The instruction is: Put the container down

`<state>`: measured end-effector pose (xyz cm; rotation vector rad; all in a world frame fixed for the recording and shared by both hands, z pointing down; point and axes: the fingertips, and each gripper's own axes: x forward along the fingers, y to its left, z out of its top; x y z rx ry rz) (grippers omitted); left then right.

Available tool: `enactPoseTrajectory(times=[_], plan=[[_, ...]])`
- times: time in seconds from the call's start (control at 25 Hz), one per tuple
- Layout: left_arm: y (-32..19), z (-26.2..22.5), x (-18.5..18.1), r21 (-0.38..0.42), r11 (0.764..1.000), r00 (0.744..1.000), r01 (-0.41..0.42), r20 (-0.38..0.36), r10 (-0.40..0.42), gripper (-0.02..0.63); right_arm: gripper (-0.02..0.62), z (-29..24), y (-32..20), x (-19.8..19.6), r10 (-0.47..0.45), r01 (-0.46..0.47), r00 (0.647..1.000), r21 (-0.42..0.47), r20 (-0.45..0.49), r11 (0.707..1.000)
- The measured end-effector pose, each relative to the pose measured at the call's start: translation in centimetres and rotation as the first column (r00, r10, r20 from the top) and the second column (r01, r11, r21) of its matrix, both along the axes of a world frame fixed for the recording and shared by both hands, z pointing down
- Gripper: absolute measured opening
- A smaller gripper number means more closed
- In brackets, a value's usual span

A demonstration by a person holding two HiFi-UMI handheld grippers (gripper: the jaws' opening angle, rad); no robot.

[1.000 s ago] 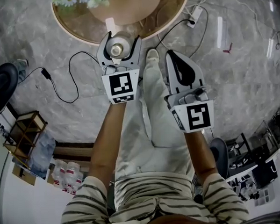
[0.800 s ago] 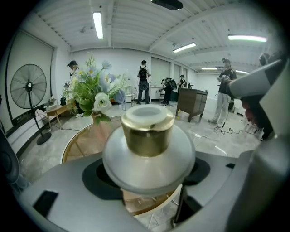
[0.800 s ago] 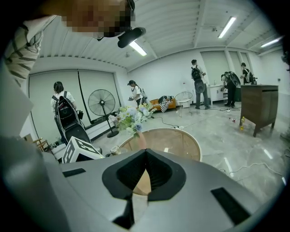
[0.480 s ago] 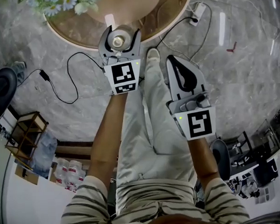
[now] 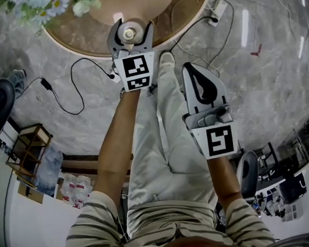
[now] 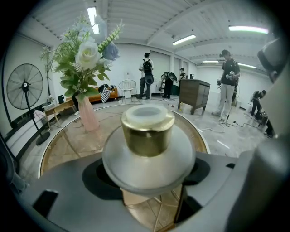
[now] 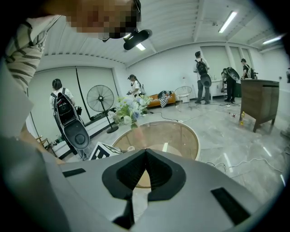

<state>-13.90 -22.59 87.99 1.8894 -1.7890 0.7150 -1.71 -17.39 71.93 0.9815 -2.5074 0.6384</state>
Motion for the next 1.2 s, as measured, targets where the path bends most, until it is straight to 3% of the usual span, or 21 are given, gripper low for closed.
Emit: enactPoseTrajectory(times=[0.8, 1.2], plan=[[-0.9, 2.9, -0.3, -0.035, 0.999, 1.000, 0.029, 0.008, -0.028, 0.333, 0.008, 0.9, -0.4, 1.1, 0.020, -0.021, 1.000, -0.018, -0.006, 1.000], [-1.6, 0.1, 0.1, 0.003, 0.998, 0.997, 0.056, -0.043, -0.056, 0.384, 0.008, -0.4, 0.4, 1.0, 0.010, -0.009, 1.000, -0.016, 0.021, 1.000]])
